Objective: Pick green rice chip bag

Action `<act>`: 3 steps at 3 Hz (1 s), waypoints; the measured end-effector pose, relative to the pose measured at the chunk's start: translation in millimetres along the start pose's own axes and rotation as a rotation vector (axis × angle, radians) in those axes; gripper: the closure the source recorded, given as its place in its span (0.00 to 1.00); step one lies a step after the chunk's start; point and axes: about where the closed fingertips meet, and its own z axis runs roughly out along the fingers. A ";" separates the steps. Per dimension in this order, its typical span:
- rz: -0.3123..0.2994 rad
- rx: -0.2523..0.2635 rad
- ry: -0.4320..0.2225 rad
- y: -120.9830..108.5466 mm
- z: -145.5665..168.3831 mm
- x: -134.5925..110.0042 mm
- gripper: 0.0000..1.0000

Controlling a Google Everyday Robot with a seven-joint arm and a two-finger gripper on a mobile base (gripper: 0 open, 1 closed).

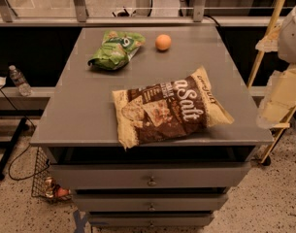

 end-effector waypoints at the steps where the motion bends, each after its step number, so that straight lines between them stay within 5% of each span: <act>1: 0.000 0.000 0.000 0.0 0.0 -0.1 0.00; 2: -0.162 0.007 0.012 -17.9 -1.7 -37.7 0.00; 3: -0.415 -0.003 0.029 -41.6 8.2 -95.2 0.00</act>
Offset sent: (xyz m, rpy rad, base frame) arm 0.0719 0.0892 0.0390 -0.1921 -0.0543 0.4425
